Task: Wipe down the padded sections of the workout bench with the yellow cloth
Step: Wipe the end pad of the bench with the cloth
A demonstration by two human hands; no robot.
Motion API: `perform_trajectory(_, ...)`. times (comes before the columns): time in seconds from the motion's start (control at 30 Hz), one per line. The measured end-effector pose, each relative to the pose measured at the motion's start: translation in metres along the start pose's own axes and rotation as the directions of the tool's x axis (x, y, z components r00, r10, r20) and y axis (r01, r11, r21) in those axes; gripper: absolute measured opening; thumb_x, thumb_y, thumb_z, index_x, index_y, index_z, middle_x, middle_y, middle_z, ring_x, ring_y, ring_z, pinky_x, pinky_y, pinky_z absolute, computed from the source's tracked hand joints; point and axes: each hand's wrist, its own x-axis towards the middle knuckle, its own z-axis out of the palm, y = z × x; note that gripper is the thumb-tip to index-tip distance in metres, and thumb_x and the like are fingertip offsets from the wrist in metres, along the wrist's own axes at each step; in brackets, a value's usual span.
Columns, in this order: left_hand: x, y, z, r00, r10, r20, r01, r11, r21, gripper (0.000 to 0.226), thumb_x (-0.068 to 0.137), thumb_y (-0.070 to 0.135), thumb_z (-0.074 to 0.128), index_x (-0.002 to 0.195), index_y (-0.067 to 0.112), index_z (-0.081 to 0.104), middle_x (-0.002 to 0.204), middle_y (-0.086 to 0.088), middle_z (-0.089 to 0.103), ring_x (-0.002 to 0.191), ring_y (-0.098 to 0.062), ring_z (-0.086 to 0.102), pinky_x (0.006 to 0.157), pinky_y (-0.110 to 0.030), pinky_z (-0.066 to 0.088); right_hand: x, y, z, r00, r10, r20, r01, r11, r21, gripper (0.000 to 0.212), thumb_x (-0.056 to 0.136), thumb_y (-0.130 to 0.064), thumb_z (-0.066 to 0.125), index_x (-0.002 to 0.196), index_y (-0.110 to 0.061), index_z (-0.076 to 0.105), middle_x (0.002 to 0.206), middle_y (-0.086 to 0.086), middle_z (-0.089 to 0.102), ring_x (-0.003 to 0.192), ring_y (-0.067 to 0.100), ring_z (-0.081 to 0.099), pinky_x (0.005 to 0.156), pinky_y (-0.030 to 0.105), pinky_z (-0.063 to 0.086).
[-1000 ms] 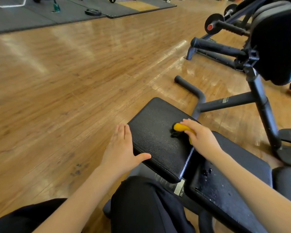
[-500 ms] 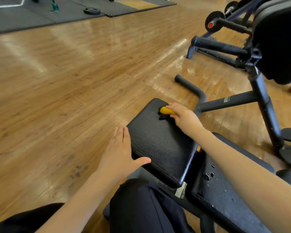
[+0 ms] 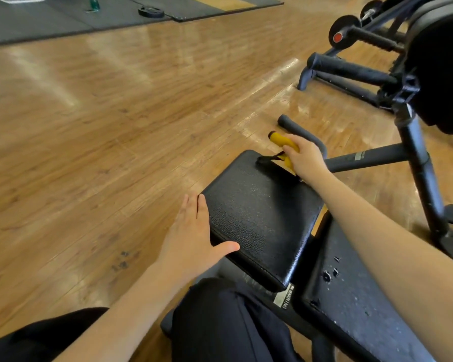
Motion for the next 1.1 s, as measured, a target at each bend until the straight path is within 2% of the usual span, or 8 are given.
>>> perform_trajectory(0.1,-0.001,0.001,0.002,1.000,-0.010,-0.020,0.010,1.000,0.001,0.112,0.077,0.072,0.046,0.145,0.013,-0.021,0.153,-0.004,-0.026,0.140,-0.016,-0.025,0.113,-0.031,-0.003,0.033,-0.013,0.023,0.974,0.047,0.221,-0.020,0.992,-0.122,0.032,0.097,-0.027,0.042,0.118,-0.005,0.054,0.093,0.009,0.052,0.084,0.020,0.048,0.070,0.024,0.034)
perform_trajectory(0.2,0.000,0.001,0.002,0.999,-0.004,-0.033,0.004,1.000,-0.005,0.111,0.078,0.070,0.047,0.145,0.013,-0.021,0.153,-0.003,-0.027,0.140,-0.016,-0.024,0.112,-0.030,-0.004,0.037,-0.020,0.027,0.930,0.044,0.366,0.022,0.985,-0.174,0.028,0.097,-0.028,0.042,0.103,-0.004,0.056,0.089,0.009,0.050,0.082,0.021,0.045,0.062,0.029,0.032)
perform_trajectory(0.37,0.004,0.001,-0.002,1.000,-0.015,0.007,0.015,0.999,-0.029,0.113,0.077,0.067,0.053,0.146,0.014,-0.019,0.154,-0.002,-0.024,0.141,-0.018,-0.020,0.115,-0.032,-0.001,0.023,-0.010,0.018,0.934,0.061,0.351,-0.001,0.986,-0.168,0.022,0.095,-0.029,0.046,0.088,-0.009,0.050,0.073,0.005,0.049,0.073,0.021,0.045,0.055,0.026,0.031)
perform_trajectory(0.6,0.003,0.002,-0.005,0.999,-0.013,0.029,0.014,0.999,-0.043,0.113,0.077,0.068,0.053,0.146,0.014,-0.017,0.155,-0.004,-0.021,0.143,-0.019,-0.017,0.116,-0.034,0.002,-0.005,0.014,0.000,0.947,0.099,0.305,-0.047,0.984,-0.175,0.024,0.095,-0.027,0.048,0.100,-0.005,0.056,0.090,0.010,0.055,0.084,0.025,0.051,0.073,0.034,0.037)
perform_trajectory(0.77,0.004,0.001,-0.006,0.999,-0.011,0.042,0.013,0.999,-0.043,0.114,0.076,0.069,0.053,0.147,0.011,-0.016,0.156,-0.006,-0.018,0.143,-0.021,-0.015,0.116,-0.034,0.003,-0.040,0.046,-0.028,0.934,0.197,0.297,-0.166,0.978,-0.125,0.014,0.095,-0.025,0.047,0.083,-0.019,0.051,0.063,0.001,0.049,0.055,0.014,0.044,0.051,0.026,0.035)
perform_trajectory(0.87,0.004,0.002,-0.005,0.999,-0.006,0.037,0.008,0.999,-0.035,0.115,0.076,0.069,0.053,0.147,0.010,-0.015,0.156,-0.007,-0.016,0.144,-0.023,-0.013,0.116,-0.035,0.004,-0.054,0.058,-0.033,0.939,0.223,0.263,-0.191,0.971,-0.142,0.018,0.095,-0.024,0.046,0.077,-0.025,0.048,0.059,0.000,0.047,0.052,0.015,0.044,0.049,0.027,0.036)
perform_trajectory(1.03,0.004,0.003,-0.004,1.000,-0.006,0.025,0.007,0.999,-0.042,0.113,0.077,0.067,0.053,0.147,0.011,-0.016,0.156,-0.006,-0.018,0.143,-0.022,-0.015,0.116,-0.035,0.003,-0.034,0.047,-0.036,0.914,0.249,0.320,-0.190,0.961,-0.202,0.028,0.096,-0.025,0.044,0.099,0.000,0.055,0.061,0.001,0.049,0.052,0.014,0.044,0.049,0.023,0.035)
perform_trajectory(1.1,0.003,0.004,-0.004,1.000,-0.005,0.020,0.006,0.999,-0.052,0.113,0.078,0.067,0.054,0.147,0.011,-0.016,0.156,-0.006,-0.019,0.143,-0.022,-0.016,0.116,-0.035,0.003,-0.021,0.033,-0.026,0.923,0.195,0.333,-0.122,0.966,-0.227,0.032,0.097,-0.025,0.042,0.109,0.002,0.056,0.075,0.009,0.058,0.065,0.018,0.050,0.058,0.024,0.038)
